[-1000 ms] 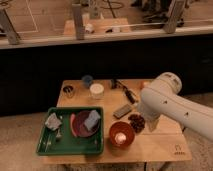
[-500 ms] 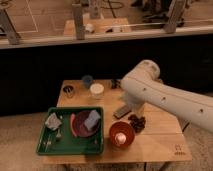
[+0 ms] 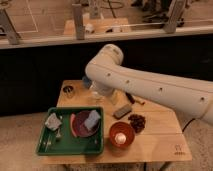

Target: Place pepper in metal cup

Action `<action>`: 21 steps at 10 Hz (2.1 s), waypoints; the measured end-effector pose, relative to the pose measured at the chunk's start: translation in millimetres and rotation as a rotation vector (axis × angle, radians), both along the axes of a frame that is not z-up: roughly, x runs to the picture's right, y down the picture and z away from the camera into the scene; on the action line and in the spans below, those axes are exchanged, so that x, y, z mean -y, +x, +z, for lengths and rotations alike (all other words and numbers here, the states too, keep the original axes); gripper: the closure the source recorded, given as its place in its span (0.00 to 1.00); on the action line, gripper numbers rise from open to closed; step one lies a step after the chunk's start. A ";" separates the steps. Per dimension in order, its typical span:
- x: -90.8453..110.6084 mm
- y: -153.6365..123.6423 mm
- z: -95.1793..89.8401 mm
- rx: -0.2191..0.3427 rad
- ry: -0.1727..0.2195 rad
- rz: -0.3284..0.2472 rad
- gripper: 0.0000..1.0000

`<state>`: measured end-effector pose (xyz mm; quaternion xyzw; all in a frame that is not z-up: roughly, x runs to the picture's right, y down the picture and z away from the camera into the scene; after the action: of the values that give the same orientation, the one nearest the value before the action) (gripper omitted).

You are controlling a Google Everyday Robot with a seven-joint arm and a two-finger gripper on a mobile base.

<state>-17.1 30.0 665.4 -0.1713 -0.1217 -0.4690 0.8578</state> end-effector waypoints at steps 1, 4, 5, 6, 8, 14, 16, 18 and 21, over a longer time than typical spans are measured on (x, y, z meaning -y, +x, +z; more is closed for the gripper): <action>1.0 -5.8 -0.4 0.006 0.000 -0.007 0.20; 0.3 -4.3 0.1 0.003 -0.002 -0.005 0.20; 0.4 -5.6 0.1 0.005 -0.002 -0.005 0.20; -1.2 -5.9 1.7 0.010 -0.003 -0.002 0.20; -17.0 -14.3 17.6 0.076 -0.009 0.003 0.20; -69.8 -56.2 72.8 0.248 -0.054 -0.049 0.20; -69.9 -57.4 72.6 0.250 -0.054 -0.050 0.20; -61.6 -60.2 68.4 0.254 -0.025 -0.060 0.20; -40.4 -96.2 71.1 0.287 0.014 -0.117 0.20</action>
<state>-113.2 70.4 736.6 -0.1033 -0.2296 -0.5385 0.8042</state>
